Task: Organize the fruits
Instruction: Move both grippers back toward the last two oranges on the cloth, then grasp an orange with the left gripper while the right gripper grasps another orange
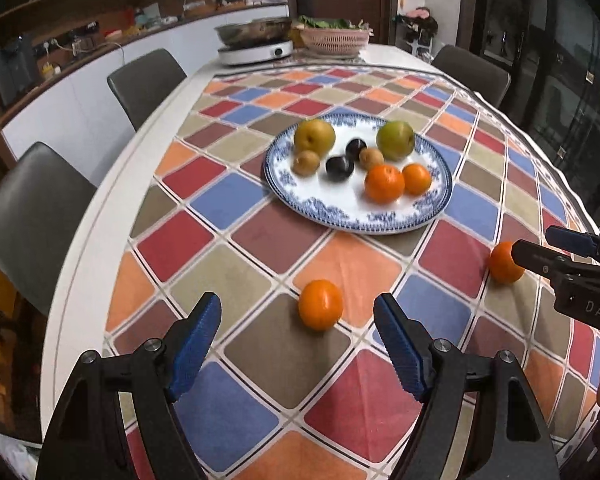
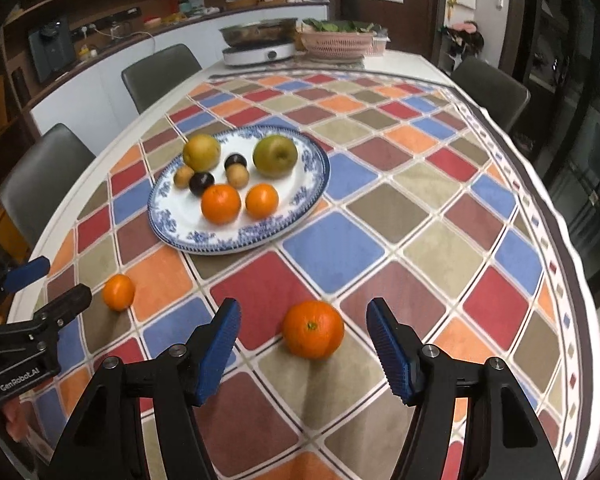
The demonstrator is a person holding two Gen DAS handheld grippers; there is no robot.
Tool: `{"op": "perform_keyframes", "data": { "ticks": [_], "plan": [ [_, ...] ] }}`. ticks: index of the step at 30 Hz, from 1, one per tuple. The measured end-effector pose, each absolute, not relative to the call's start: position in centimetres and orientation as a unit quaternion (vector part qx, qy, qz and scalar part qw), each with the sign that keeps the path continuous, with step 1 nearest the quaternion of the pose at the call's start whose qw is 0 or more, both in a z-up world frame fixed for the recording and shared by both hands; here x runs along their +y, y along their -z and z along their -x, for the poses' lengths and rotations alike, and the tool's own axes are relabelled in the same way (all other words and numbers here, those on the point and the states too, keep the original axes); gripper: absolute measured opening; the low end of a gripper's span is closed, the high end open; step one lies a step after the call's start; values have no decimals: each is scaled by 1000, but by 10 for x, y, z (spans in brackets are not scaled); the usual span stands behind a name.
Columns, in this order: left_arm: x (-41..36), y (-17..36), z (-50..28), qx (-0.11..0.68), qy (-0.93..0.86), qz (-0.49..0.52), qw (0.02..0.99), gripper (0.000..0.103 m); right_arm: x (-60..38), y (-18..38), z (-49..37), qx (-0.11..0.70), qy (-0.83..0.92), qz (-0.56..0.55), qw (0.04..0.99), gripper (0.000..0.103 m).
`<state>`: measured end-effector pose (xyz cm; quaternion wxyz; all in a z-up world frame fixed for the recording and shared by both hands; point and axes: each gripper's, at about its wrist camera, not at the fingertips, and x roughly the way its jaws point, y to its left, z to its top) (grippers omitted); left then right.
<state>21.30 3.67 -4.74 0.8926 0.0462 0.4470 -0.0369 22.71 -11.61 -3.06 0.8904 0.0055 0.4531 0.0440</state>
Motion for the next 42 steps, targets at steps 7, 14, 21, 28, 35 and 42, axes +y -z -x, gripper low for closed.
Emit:
{"op": "perform_keyframes", "data": {
  "ticks": [7, 14, 21, 28, 35, 42],
  "plan": [
    [34, 68, -222, 470, 41, -45, 880, 78, -123, 51, -230, 475, -31, -20, 879, 66],
    [33, 81, -233, 481, 42, -37, 875, 74, -121, 63, -235, 478, -29, -12, 878, 65],
    [31, 90, -241, 493, 54, -23, 868, 50, -121, 68, -242, 480, -37, -10, 876, 57],
    [29, 93, -244, 495, 56, -15, 867, 33, -121, 74, -244, 487, -41, -13, 872, 46],
    [31, 92, -243, 492, 56, -11, 869, 31, -115, 73, -240, 480, -47, 3, 876, 43],
    [27, 76, -233, 473, 67, -14, 878, 30, -115, 57, -233, 457, -58, 2, 887, 43]
  ]
}}
